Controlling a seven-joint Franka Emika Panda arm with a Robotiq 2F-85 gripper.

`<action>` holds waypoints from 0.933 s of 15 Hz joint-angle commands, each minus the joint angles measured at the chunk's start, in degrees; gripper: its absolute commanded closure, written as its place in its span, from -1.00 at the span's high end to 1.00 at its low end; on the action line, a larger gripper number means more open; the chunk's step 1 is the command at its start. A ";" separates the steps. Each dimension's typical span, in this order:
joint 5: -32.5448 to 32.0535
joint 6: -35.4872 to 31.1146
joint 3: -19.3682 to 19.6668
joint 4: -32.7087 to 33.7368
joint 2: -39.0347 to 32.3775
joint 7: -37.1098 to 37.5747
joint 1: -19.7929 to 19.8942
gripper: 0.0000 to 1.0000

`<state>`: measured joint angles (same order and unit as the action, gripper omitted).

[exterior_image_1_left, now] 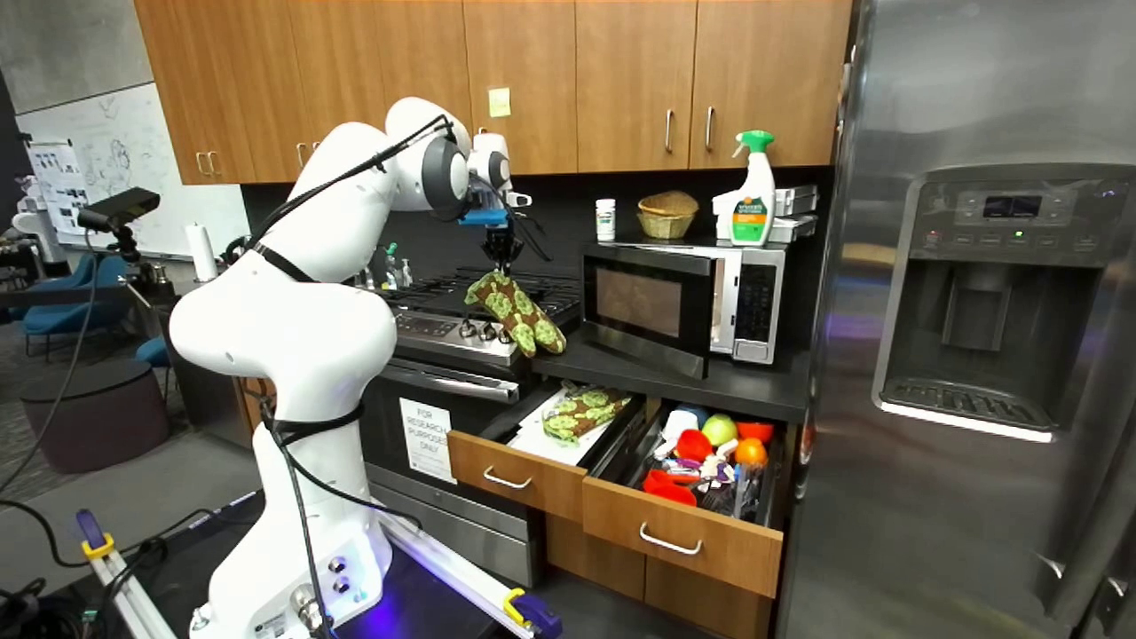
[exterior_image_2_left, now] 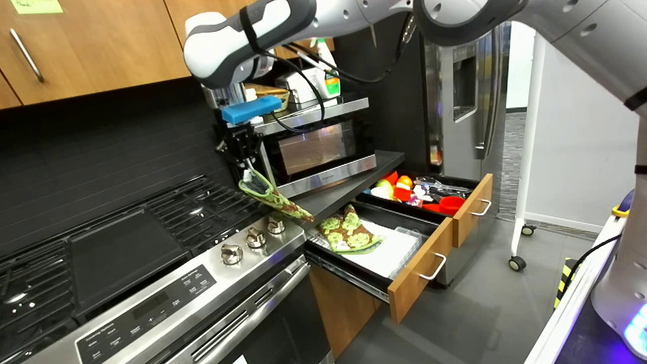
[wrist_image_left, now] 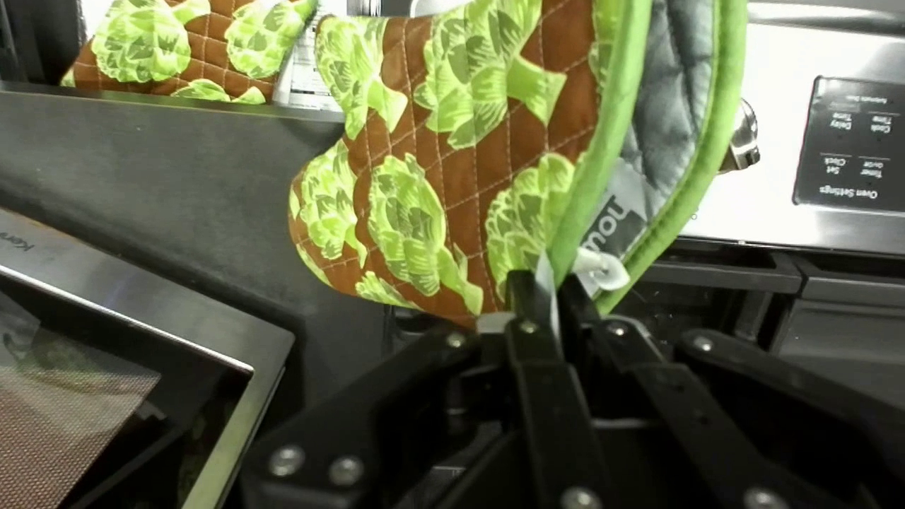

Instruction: Take the oven knits out of the drawer

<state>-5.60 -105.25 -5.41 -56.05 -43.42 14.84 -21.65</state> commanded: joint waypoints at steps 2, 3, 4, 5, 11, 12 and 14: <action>-0.89 4.62 1.24 9.98 -4.11 1.45 -1.67 -0.95; -0.95 5.42 1.34 11.28 -4.68 1.30 -1.92 -0.95; -0.92 6.07 1.44 12.30 -5.29 1.19 -2.10 -0.95; -0.99 6.24 1.15 12.39 -5.37 1.16 -2.00 -0.95; -0.10 8.87 0.58 17.84 -8.87 0.76 -2.52 -0.95; -0.10 8.92 0.56 18.51 -9.36 0.73 -2.66 -0.95; -0.05 9.04 0.48 20.04 -10.15 0.81 -3.03 -0.95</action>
<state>-5.64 -98.13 -4.93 -40.91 -51.27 15.24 -23.96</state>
